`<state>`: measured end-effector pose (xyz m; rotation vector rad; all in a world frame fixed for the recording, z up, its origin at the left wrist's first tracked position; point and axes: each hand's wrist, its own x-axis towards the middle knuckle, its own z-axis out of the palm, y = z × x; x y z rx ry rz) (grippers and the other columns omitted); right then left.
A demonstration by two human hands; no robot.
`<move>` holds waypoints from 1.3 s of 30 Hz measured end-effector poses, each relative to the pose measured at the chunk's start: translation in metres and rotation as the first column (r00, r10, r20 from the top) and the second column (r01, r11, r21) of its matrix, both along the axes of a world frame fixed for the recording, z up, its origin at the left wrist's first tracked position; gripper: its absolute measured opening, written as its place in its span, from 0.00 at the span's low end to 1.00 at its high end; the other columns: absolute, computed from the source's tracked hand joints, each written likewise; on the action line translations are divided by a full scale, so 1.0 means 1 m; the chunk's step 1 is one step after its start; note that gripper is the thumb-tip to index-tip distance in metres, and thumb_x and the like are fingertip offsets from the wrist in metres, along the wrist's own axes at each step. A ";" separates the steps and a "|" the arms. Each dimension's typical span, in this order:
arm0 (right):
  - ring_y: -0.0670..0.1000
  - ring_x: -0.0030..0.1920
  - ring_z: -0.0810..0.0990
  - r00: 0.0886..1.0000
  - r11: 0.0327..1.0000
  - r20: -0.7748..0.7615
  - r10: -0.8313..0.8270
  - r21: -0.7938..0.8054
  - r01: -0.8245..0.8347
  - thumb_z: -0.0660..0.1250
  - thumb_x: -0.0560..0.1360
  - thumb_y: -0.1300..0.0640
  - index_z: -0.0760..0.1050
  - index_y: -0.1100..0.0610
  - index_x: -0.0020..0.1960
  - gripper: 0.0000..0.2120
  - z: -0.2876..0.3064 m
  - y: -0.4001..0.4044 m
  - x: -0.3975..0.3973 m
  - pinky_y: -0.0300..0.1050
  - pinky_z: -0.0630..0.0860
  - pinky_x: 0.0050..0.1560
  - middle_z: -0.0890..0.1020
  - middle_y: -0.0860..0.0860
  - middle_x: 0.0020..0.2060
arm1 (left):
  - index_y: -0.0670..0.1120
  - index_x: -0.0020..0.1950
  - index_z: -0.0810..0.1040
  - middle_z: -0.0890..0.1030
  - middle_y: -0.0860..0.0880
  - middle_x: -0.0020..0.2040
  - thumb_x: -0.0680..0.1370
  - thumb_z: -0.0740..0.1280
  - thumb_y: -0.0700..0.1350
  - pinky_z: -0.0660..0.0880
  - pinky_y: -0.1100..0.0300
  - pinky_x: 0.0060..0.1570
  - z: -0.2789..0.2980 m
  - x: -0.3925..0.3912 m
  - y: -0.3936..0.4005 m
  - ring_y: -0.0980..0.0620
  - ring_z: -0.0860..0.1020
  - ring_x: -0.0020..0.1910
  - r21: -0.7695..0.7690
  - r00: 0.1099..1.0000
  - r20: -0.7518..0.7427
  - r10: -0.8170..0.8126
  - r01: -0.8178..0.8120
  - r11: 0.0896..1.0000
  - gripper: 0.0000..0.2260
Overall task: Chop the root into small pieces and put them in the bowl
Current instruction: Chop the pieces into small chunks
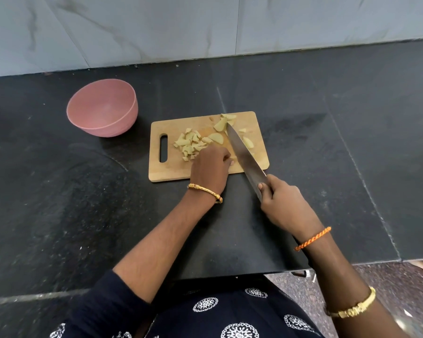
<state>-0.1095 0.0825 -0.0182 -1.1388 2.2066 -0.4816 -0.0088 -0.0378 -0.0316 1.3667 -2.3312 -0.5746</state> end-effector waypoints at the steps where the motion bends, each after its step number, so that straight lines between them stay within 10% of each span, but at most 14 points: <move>1: 0.64 0.43 0.77 1.000 1.000 -0.013 0.001 -0.005 -0.002 0.54 0.80 0.53 0.69 0.58 0.48 0.10 -0.001 0.000 0.002 0.50 0.72 0.42 0.78 0.61 0.41 | 0.41 0.48 0.83 0.83 0.44 0.46 0.74 0.69 0.44 0.73 0.58 0.47 -0.001 -0.001 0.002 0.47 0.79 0.46 0.009 0.999 -0.032 0.031 -0.031 0.999 0.08; 39: 0.59 0.39 0.77 0.975 0.987 -0.166 0.146 0.096 -0.132 0.52 0.81 0.51 0.65 0.54 0.48 0.09 0.017 0.000 0.004 0.52 0.76 0.40 0.76 0.56 0.37 | 0.47 0.46 0.83 0.83 0.50 0.46 0.74 0.69 0.43 0.69 0.62 0.42 0.003 0.004 0.001 0.51 0.79 0.47 0.145 0.981 -0.046 0.188 -0.180 0.973 0.04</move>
